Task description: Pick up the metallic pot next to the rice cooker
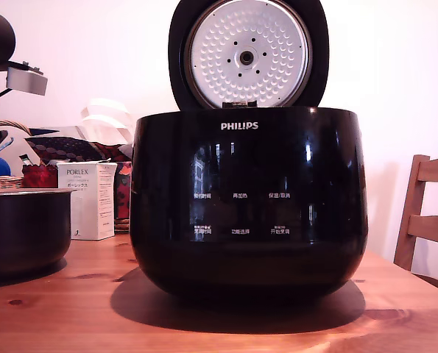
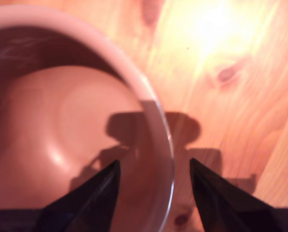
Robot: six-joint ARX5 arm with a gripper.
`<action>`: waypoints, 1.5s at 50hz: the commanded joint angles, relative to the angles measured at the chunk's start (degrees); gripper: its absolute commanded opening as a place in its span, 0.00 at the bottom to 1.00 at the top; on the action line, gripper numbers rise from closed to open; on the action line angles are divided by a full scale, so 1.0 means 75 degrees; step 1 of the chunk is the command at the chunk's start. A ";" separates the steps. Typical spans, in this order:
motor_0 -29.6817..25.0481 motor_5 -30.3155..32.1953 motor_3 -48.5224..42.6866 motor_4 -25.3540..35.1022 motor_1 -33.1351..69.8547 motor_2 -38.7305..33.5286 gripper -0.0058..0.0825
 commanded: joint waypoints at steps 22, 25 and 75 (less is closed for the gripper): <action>-0.0003 0.0038 -0.0026 0.0012 0.0391 -0.0224 0.53; -0.0003 0.0038 -0.0035 0.0012 0.0391 -0.0224 0.53; -0.0064 0.0178 -0.0501 -0.0012 0.0219 -0.0207 0.04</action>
